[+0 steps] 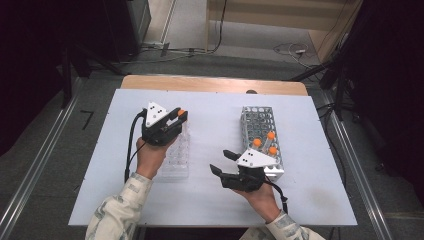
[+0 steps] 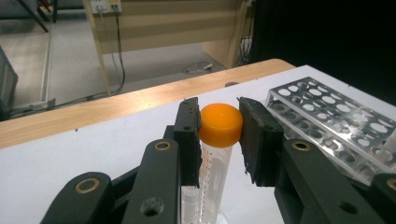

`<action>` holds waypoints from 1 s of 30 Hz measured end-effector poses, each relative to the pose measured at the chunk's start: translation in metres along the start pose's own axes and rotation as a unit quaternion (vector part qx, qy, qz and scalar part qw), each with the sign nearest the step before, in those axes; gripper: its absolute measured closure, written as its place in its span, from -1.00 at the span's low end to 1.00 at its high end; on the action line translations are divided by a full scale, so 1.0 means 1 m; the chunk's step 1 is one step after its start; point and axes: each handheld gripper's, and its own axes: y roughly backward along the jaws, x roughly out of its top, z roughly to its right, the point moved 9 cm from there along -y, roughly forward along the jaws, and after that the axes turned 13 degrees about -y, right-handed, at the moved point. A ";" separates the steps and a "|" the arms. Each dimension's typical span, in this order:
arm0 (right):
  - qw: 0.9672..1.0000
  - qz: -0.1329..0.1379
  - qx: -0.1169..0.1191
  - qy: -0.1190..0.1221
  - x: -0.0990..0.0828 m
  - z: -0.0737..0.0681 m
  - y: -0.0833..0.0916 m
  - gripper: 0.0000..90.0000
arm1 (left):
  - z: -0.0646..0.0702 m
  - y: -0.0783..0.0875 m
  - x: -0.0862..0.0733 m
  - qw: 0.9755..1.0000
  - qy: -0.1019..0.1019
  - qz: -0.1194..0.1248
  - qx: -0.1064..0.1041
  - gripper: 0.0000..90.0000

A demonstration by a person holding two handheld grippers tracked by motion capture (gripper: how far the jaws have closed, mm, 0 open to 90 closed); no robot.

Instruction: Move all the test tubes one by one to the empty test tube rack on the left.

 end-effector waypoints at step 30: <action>1.000 -0.002 -0.002 -0.002 -0.001 0.000 -0.001 -0.26 | 0.009 -0.013 -0.030 1.000 -0.003 -0.026 0.008 0.47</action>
